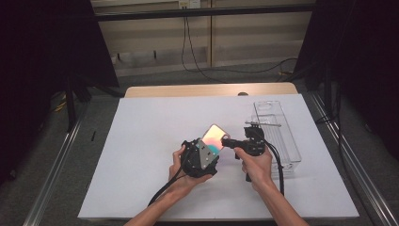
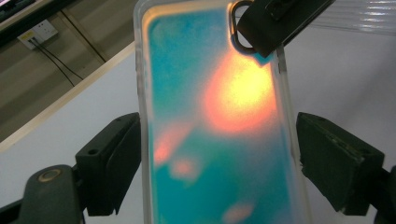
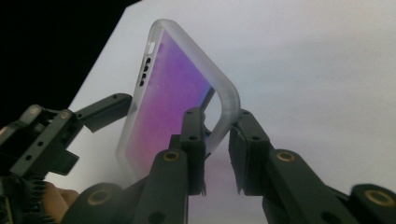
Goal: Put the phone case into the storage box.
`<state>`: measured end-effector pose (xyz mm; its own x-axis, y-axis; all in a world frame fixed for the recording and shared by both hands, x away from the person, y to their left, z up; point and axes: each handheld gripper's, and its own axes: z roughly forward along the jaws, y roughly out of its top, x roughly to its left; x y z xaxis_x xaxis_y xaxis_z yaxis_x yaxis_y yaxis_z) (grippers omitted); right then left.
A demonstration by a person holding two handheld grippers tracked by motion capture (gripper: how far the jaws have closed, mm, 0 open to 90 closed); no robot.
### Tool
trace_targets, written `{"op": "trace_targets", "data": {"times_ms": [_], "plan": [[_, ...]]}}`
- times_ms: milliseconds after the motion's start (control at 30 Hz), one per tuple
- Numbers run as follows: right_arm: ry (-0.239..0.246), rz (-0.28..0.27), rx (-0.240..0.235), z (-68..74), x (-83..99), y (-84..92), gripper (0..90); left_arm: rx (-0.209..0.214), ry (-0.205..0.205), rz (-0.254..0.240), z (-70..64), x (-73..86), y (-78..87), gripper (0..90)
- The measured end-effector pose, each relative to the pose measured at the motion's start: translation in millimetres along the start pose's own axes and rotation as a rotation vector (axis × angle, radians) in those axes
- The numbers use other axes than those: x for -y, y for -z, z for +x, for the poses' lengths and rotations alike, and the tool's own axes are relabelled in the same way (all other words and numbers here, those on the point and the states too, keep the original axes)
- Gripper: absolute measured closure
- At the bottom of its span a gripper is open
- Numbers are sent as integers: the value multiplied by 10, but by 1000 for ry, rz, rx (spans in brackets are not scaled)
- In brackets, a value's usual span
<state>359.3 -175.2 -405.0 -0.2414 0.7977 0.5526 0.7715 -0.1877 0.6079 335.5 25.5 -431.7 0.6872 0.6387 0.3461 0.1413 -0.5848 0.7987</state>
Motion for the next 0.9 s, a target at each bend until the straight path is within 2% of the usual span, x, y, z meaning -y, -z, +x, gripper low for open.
{"op": "trace_targets", "data": {"times_ms": [167,267,333,367,433,467,567,667,800,900], "plan": [[-36,-35,-45,2,33,26,814,-18,6,2,5,10,-29,167],[-56,-53,-69,31,40,46,829,-5,38,-5,47,11,-55,163],[-52,-78,-71,53,45,46,830,-3,65,-9,78,15,-70,162],[-54,-86,-71,59,46,47,832,5,73,-8,97,17,-70,162],[-53,-93,-75,64,48,58,838,45,112,-5,143,19,-71,158],[-53,-99,-80,69,47,65,839,51,134,-6,157,19,-73,146],[-46,-102,-83,73,39,82,840,73,153,-12,190,27,-83,108],[-35,-101,-82,72,38,91,841,94,162,-7,206,35,-95,93],[-14,-109,-68,71,41,100,842,94,124,4,199,31,-90,70],[2,-120,-55,54,25,128,843,100,130,8,216,36,-73,55]]}}
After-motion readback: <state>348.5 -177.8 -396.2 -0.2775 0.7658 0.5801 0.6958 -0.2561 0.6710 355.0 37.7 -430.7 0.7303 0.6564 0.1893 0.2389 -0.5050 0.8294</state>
